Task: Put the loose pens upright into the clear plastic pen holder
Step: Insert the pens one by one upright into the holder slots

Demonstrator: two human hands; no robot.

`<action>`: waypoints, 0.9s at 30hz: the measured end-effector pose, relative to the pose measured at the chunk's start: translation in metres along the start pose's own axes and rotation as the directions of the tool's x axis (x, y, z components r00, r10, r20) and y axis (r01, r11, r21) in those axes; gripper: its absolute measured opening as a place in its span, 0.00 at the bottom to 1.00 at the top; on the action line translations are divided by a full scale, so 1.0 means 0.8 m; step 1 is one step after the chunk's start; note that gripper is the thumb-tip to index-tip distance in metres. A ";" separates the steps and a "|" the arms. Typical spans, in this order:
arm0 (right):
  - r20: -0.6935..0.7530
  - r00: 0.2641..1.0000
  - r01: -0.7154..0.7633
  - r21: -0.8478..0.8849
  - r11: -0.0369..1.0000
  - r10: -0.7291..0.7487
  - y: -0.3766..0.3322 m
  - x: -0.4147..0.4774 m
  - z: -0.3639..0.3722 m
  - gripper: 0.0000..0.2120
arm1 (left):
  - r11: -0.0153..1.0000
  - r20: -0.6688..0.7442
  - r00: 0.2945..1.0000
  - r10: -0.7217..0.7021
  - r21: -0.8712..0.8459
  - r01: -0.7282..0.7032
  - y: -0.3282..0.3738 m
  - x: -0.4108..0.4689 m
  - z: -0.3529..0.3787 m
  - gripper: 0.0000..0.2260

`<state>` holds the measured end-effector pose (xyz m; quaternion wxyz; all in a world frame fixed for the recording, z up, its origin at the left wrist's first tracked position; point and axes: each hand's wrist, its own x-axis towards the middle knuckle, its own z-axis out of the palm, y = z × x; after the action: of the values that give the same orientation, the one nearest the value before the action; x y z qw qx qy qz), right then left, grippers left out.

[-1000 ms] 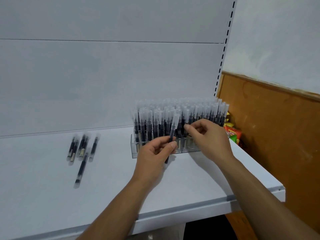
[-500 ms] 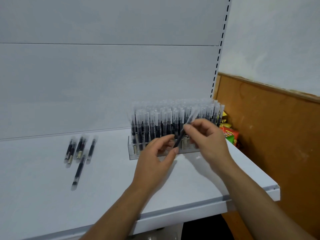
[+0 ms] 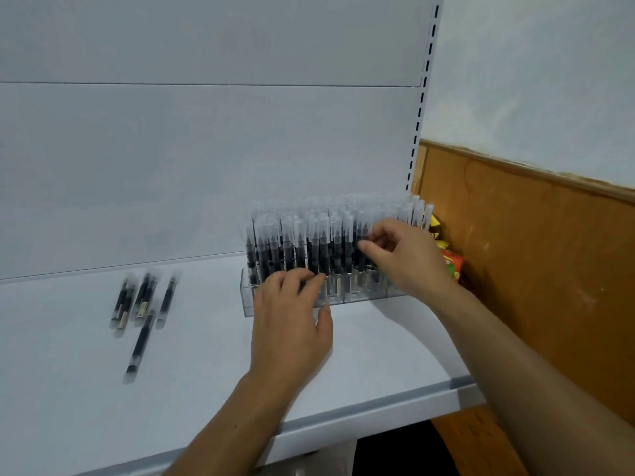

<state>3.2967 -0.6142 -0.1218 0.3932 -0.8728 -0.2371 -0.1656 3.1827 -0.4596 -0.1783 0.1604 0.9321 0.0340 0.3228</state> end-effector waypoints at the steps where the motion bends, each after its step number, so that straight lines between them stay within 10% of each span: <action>1: 0.043 0.999 -0.007 -0.038 0.999 0.009 0.001 -0.001 0.003 0.06 | 1.000 -0.004 1.000 0.002 0.010 -0.002 0.000 0.000 -0.001 0.18; 18: 0.040 0.993 -0.108 -0.090 0.990 0.112 -0.010 -0.006 0.010 0.11 | 0.999 0.009 0.999 0.031 0.023 -0.031 -0.004 0.001 -0.007 0.19; 27: 0.124 0.985 -0.055 -0.416 0.908 0.116 -0.030 -0.022 -0.005 0.13 | 0.976 0.142 0.967 0.212 -0.084 -0.202 -0.041 -0.006 -0.055 0.17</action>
<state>3.2683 -0.6085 -0.1134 0.1892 -0.9553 -0.1865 -0.1299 3.1533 -0.4174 -0.1587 0.1597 0.9462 -0.0868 0.2678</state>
